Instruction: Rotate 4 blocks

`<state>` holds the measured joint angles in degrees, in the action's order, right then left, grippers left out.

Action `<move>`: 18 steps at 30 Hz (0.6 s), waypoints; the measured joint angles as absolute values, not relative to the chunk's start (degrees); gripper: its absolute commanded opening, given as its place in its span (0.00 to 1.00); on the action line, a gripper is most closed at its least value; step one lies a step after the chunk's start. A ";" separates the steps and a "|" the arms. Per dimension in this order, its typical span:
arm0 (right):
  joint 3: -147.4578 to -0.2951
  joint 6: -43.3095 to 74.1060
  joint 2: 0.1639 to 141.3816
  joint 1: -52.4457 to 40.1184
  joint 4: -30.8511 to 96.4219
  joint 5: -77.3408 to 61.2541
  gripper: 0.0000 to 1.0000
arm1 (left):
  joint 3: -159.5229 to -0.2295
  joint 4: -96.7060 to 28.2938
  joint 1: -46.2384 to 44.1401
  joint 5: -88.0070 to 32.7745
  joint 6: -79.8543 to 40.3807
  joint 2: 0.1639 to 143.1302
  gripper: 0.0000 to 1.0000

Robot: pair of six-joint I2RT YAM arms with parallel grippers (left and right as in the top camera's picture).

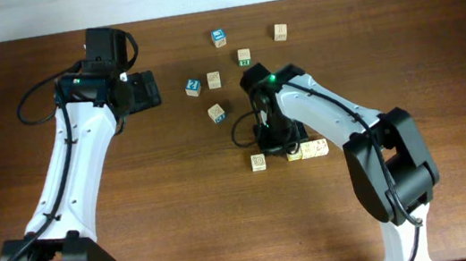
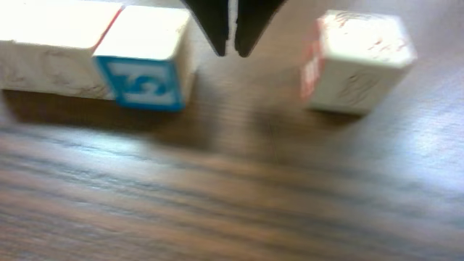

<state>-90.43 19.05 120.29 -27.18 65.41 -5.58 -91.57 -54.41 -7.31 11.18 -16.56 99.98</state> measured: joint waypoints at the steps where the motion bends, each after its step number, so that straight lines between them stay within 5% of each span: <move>1: -93.19 19.22 120.33 -27.18 66.50 -8.36 0.11 | -91.57 -54.39 -7.31 11.25 -16.53 99.98 0.99; 18: -97.41 25.52 123.98 -34.22 67.07 -9.65 0.08 | -91.57 -54.22 -7.31 14.44 -16.56 99.98 0.99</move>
<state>-97.41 25.52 123.98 -34.22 67.07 -9.65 -91.57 -54.22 -7.31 14.44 -16.56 99.98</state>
